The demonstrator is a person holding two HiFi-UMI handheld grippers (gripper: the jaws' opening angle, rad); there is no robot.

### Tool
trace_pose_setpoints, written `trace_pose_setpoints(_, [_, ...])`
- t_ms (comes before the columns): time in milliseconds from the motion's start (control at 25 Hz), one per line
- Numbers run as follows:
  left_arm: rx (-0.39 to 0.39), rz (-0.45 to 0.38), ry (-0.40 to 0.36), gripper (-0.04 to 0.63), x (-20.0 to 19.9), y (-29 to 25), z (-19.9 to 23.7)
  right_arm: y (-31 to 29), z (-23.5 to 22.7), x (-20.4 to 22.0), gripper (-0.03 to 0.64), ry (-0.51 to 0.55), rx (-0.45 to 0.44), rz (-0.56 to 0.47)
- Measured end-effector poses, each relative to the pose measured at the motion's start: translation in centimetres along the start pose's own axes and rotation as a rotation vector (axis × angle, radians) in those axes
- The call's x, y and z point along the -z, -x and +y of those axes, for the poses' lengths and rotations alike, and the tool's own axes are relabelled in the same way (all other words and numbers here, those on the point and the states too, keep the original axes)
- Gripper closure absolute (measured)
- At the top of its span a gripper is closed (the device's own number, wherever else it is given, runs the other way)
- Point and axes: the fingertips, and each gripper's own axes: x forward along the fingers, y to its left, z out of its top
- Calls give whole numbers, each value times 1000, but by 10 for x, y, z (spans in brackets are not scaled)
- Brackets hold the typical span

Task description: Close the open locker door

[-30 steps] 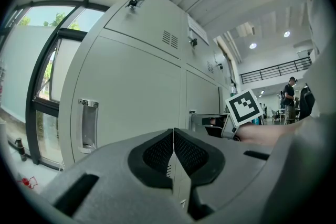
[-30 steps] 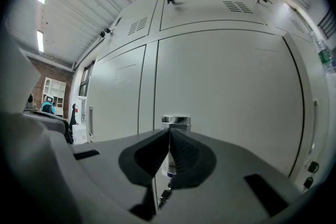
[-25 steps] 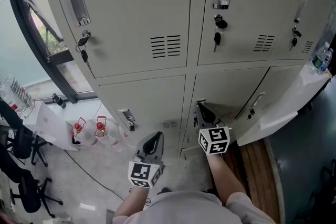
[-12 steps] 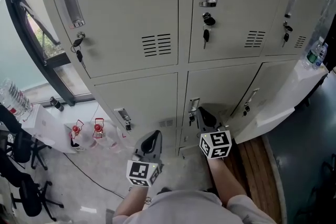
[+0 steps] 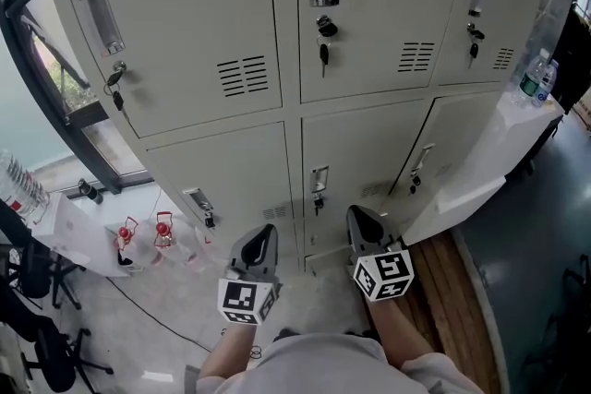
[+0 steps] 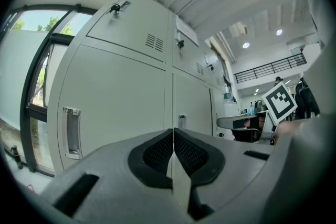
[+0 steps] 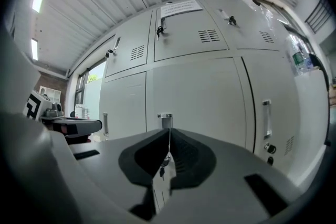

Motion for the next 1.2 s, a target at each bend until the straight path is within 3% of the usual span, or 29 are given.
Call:
trace_pose_setpoints(440, [22, -27, -26, 584, -9, 0, -30, 42, -8, 10, 604, 14, 40, 13])
trace_pose_setpoints(1200, [50, -33, -12, 584, -13, 1, -46, 54, -13, 6, 604, 5, 44, -8])
